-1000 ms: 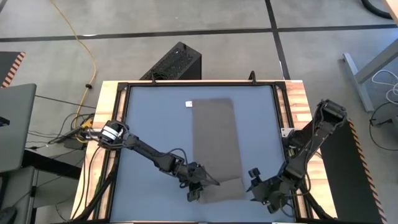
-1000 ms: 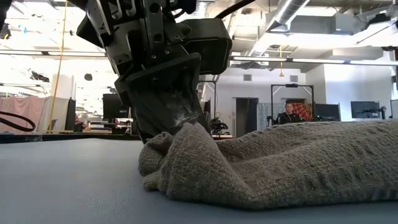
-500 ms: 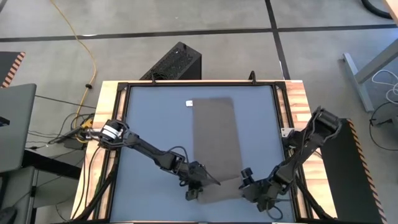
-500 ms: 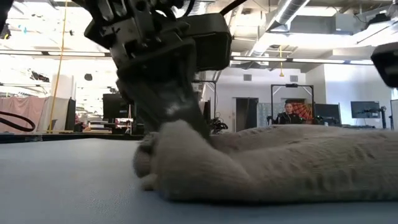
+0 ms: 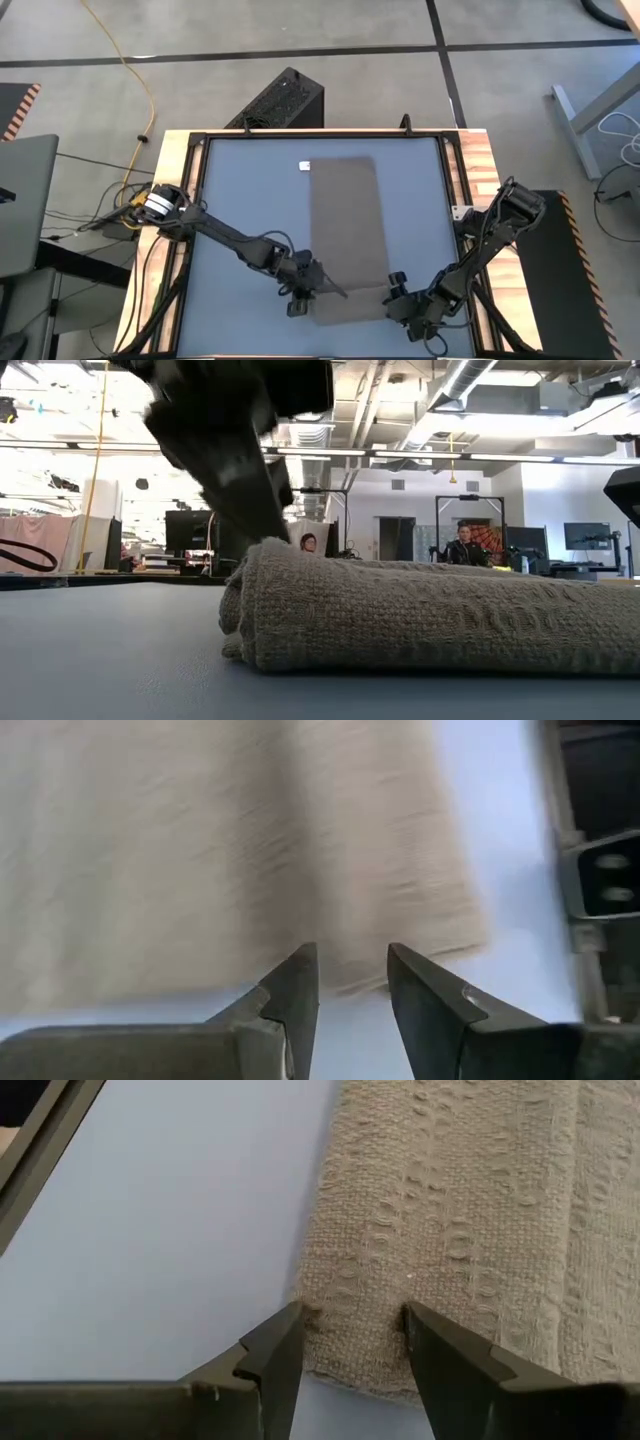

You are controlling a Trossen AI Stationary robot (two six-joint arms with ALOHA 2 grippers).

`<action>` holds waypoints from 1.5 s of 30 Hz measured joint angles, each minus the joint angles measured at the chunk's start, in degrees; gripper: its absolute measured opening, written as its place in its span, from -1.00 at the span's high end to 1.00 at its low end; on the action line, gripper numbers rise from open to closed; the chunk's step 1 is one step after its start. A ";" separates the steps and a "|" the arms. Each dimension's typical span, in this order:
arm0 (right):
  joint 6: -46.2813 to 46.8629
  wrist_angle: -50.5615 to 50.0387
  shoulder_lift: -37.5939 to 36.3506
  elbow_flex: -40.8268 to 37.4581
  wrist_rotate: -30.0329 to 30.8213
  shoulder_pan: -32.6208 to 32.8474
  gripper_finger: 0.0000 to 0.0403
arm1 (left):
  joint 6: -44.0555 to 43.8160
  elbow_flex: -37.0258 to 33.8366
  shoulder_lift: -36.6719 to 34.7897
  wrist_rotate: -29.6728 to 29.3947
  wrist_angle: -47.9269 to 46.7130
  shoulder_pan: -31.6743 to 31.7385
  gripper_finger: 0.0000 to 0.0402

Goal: Roll towel into tight, uniform cylinder
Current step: Roll the gray towel

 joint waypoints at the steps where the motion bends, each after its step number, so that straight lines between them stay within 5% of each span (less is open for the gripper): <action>1: 0.06 0.03 0.09 -0.01 0.00 0.00 0.01 | 1.01 0.00 -0.04 -0.84 1.50 -0.99 0.45; 8: 0.09 0.04 0.36 -0.01 -0.05 -0.68 0.01 | 5.10 0.00 -0.09 -10.66 7.69 -7.76 0.45; 14: 0.24 0.76 0.38 -0.07 -0.48 -1.75 0.02 | 18.83 0.07 2.21 -20.02 18.01 -13.18 0.45; 30: 2.21 1.38 0.44 -0.12 -0.44 -1.95 0.02 | 18.91 6.71 10.25 -20.57 6.68 -13.61 0.08; 39: 3.33 1.55 0.49 -0.12 -0.34 -2.08 0.05 | 16.73 6.73 13.28 -22.69 4.19 -13.76 0.07; 45: 7.81 0.69 0.42 -0.07 -0.45 -2.08 0.29 | 16.45 7.02 14.41 -23.88 4.21 -13.80 0.16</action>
